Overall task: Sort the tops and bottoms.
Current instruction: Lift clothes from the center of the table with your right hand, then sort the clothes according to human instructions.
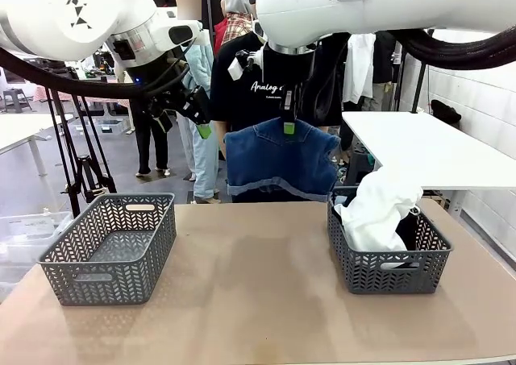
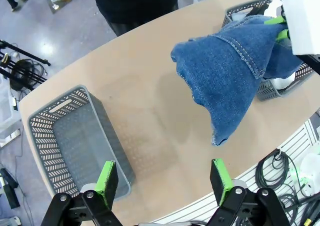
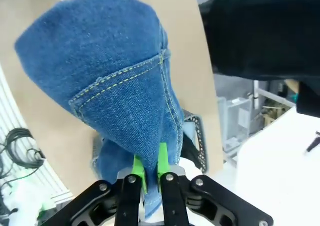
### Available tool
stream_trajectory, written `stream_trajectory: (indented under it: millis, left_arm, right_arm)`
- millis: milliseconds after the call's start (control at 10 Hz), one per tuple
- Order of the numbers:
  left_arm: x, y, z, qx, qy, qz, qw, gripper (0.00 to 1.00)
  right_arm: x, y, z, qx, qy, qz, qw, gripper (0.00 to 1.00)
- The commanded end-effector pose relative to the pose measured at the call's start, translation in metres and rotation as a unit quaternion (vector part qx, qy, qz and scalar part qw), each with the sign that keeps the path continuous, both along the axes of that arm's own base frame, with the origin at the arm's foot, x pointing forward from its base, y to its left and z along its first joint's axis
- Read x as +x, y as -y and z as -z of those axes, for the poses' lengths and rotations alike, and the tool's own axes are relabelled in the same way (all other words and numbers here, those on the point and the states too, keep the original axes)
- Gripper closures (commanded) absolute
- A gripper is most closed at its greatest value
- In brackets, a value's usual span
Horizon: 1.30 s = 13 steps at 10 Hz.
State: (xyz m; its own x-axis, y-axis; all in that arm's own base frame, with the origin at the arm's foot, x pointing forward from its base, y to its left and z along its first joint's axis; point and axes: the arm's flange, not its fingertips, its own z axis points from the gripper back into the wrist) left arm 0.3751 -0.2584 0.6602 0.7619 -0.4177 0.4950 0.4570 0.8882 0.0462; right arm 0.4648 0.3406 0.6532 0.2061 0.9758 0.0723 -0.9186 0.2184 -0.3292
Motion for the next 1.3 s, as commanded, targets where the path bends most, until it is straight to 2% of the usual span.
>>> stream_trajectory:
  millis: [0,1200]
  left_arm:
    - [0.0006,-0.0019,-0.0002,-0.001,0.002,-0.001,1.000,0.04]
    - [0.0006,-0.0019,-0.0002,-0.001,0.002,-0.001,1.000,0.04]
  right_arm:
    - [0.0021,-0.0039,0.0178,0.006,-0.006,-0.010,1.000,1.00]
    - [0.0021,-0.0039,0.0178,0.006,-0.006,-0.010,1.000,1.00]
